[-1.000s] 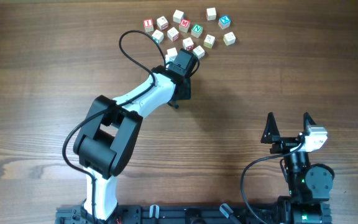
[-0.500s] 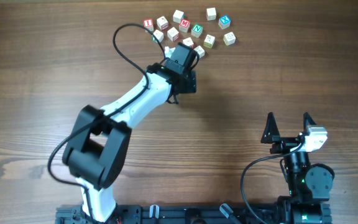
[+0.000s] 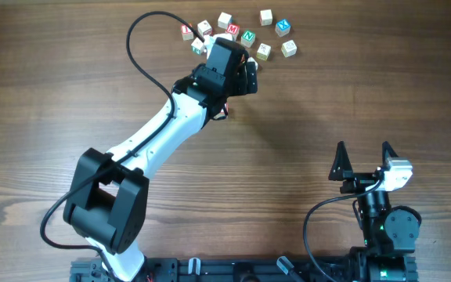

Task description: Form a horizontal line

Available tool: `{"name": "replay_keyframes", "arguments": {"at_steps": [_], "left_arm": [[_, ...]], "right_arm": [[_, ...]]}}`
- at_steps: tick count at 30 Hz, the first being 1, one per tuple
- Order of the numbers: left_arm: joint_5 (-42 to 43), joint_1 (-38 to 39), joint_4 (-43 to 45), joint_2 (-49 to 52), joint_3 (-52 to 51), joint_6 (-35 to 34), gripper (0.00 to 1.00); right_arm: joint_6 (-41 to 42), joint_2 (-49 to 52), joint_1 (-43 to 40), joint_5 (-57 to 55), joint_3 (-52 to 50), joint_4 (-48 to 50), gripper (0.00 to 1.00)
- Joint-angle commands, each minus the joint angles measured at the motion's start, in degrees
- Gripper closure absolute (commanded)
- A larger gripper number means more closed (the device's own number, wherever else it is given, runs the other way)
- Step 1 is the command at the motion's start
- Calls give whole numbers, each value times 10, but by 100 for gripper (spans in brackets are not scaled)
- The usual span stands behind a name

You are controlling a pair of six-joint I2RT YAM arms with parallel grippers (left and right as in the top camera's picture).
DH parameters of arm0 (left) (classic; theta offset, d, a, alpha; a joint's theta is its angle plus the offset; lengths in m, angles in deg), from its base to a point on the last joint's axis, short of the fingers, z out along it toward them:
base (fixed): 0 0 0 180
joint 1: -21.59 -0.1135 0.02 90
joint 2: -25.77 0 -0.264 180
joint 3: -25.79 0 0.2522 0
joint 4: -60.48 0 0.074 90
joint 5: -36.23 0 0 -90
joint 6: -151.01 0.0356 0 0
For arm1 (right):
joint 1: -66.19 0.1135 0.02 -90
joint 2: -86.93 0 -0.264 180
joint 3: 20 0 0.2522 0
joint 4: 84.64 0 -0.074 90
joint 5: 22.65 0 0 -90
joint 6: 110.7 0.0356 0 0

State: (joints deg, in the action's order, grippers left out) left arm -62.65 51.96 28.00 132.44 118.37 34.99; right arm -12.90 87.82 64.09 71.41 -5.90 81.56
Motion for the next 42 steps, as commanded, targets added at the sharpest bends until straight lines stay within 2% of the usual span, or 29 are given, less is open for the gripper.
{"name": "replay_keyframes", "arguments": {"at_steps": [1, 3, 8, 13, 19, 23, 32, 42], "left_arm": [[-60, -16, 26, -12, -4, -29, 0], [-51, -36, 31, -11, -4, -49, 0], [35, -106, 48, 14, 2, -60, 1], [35, -115, 26, 56, 61, -44, 1], [35, -112, -94, 152, 216, -42, 1], [44, -111, -156, 199, 279, -42, 2], [80, -111, -83, 233, 285, -42, 3], [77, -106, 8, 276, 285, -43, 5]], "right_arm": [[-3, -6, -4, 3, 0, 2, 0], [-3, -6, -4, 3, 0, 2, 0], [-3, -6, -4, 3, 0, 2, 0], [-3, -6, -4, 3, 0, 2, 0], [-3, -6, -4, 3, 0, 2, 0], [-3, -6, -4, 3, 0, 2, 0], [-3, -6, -4, 3, 0, 2, 0], [-3, -6, -4, 3, 0, 2, 0]]}}
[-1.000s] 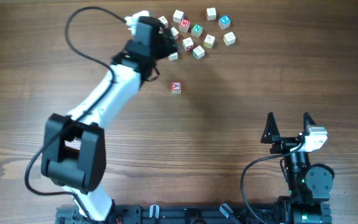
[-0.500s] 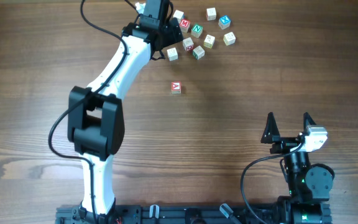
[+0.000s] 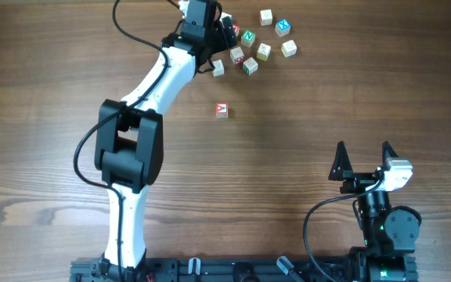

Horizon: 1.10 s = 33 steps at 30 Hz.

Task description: Form a horizontal line

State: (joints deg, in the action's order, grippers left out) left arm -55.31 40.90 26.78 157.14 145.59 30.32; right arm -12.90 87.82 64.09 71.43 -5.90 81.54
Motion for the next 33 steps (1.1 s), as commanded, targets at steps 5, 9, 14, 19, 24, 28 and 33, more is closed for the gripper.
{"name": "replay_keyframes", "arguments": {"at_steps": [5, 9, 14, 19, 24, 28, 33], "left_arm": [[0, 15, 52, 60, 15, 2, 7], [0, 20, 55, 80, 28, 0, 9], [-26, 23, 59, 82, 28, -11, 13], [-60, 23, 60, 82, 28, -13, 17], [-65, 23, 83, 90, 28, -13, 17], [-78, 23, 84, 104, 28, -13, 18], [-84, 22, 82, 119, 28, -13, 22]], "right_arm": [[-3, -6, -4, 2, 0, 2, 0], [-3, -6, -4, 2, 0, 2, 0], [-3, -6, -4, 2, 0, 2, 0], [-3, -6, -4, 2, 0, 2, 0], [-3, -6, -4, 2, 0, 2, 0], [-3, -6, -4, 2, 0, 2, 0], [-3, -6, -4, 2, 0, 2, 0]]}}
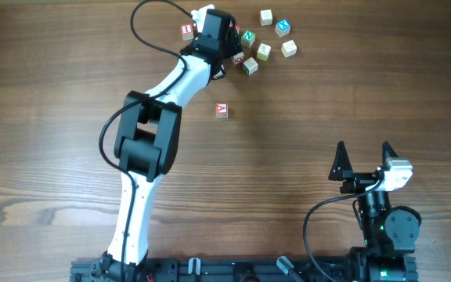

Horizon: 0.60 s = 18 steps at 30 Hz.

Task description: Form a horizontal line

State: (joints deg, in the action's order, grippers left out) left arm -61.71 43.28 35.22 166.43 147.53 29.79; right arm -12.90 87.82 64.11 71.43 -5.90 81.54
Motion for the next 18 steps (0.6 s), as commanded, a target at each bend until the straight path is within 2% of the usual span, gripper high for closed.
{"name": "replay_keyframes", "arguments": {"at_steps": [1, 10, 16, 18], "left_arm": [[-27, -3, -3, 26, 9, -8, 23], [-35, -19, 9, 26, 9, -8, 33], [-35, -21, 19, 26, 9, -7, 48], [-35, -21, 19, 26, 9, -7, 59]], "right_arm": [[-3, -6, -4, 2, 0, 2, 0], [-3, -6, -4, 2, 0, 2, 0], [-3, -6, -4, 2, 0, 2, 0], [-3, -6, -4, 2, 0, 2, 0]]}}
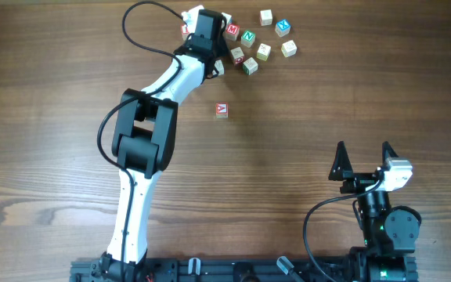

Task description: Form a horizontal line

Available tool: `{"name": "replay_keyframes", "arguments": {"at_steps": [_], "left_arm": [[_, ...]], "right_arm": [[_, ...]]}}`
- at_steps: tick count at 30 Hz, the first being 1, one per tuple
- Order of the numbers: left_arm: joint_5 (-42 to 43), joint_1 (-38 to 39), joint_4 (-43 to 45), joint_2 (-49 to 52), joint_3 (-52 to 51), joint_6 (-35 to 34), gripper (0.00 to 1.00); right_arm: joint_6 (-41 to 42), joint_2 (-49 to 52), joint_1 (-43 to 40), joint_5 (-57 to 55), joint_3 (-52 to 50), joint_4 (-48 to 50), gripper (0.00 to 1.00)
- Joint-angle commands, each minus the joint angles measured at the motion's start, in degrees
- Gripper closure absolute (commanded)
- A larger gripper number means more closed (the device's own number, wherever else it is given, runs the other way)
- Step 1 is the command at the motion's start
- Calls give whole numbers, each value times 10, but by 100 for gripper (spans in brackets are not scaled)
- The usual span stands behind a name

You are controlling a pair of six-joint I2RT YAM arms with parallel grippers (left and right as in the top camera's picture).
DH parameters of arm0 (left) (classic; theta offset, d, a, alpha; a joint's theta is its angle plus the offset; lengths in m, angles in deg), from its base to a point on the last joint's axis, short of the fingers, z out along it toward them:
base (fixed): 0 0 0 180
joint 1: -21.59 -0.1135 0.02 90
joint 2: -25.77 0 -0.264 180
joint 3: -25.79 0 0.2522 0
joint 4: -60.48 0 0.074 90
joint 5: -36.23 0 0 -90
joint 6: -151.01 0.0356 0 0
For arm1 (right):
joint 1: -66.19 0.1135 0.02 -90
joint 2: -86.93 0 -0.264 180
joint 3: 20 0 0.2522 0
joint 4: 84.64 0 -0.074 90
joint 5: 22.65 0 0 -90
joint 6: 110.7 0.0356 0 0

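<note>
A red-lettered A block (221, 110) lies alone on the wood, below a loose cluster of letter blocks at the far edge. The cluster includes a red M block (232, 30), a green N block (247, 36), a blue block (283, 27), a red-marked block (238, 56) and a green-marked block (250, 66). My left gripper (204, 23) reaches over the cluster's left end, beside a half-hidden red block (185, 30). Its fingers are hidden under the wrist. My right gripper (362, 157) stands open near the front right, holding nothing.
More plain and lettered blocks sit at the cluster's right, such as one (266, 16) and another (289, 48). A beige block (218, 67) lies by the left arm's forearm. The left arm's black cable (135, 23) loops over the far left.
My left gripper has shifted a little left and farther back, from over the M block to the cluster's left end, so the M block now shows. The blocks and right arm are unchanged.
At first my left gripper was low below the cluster, covering the spot where the A block lies. Then it was back at the cluster's far left with the A block lying alone. It has stayed over the cluster's left part since, shifting slightly.
</note>
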State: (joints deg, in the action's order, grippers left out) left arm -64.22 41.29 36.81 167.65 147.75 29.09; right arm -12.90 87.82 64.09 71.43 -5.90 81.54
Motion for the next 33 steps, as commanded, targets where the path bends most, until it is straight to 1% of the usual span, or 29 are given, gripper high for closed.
{"name": "replay_keyframes", "arguments": {"at_steps": [1, 3, 5, 10, 14, 18, 23, 25, 29, 31, 32, 33], "left_arm": [[-10, 0, 3, 14, 7, 0, 62], [-10, 0, 3, 14, 7, 0, 64], [-10, 0, 3, 14, 7, 0, 62], [-12, 0, -15, 14, 7, 2, 62], [-12, 0, -28, 6, 7, 31, 62], [-34, 0, -54, -22, 7, 32, 61], [-36, 0, -71, -71, 7, 39, 60], [-36, 0, -78, -90, 7, 47, 62], [-38, 0, -83, -100, 7, 47, 64], [-38, 0, -90, -99, 7, 47, 58], [-38, 0, -92, -99, 7, 47, 46], [-38, 0, -92, -98, 7, 47, 40]], "right_arm": [[-3, -6, -4, 2, 0, 2, 0], [-3, -6, -4, 2, 0, 2, 0], [-3, -6, -4, 2, 0, 2, 0], [-3, -6, -4, 2, 0, 2, 0], [-3, -6, -4, 2, 0, 2, 0], [-3, -6, -4, 2, 0, 2, 0], [-3, -6, -4, 2, 0, 2, 0], [-3, -6, -4, 2, 0, 2, 0], [-3, -6, -4, 2, 0, 2, 0], [-3, -6, -4, 2, 0, 2, 0], [-3, -6, -4, 2, 0, 2, 0], [-3, -6, -4, 2, 0, 2, 0]]}}
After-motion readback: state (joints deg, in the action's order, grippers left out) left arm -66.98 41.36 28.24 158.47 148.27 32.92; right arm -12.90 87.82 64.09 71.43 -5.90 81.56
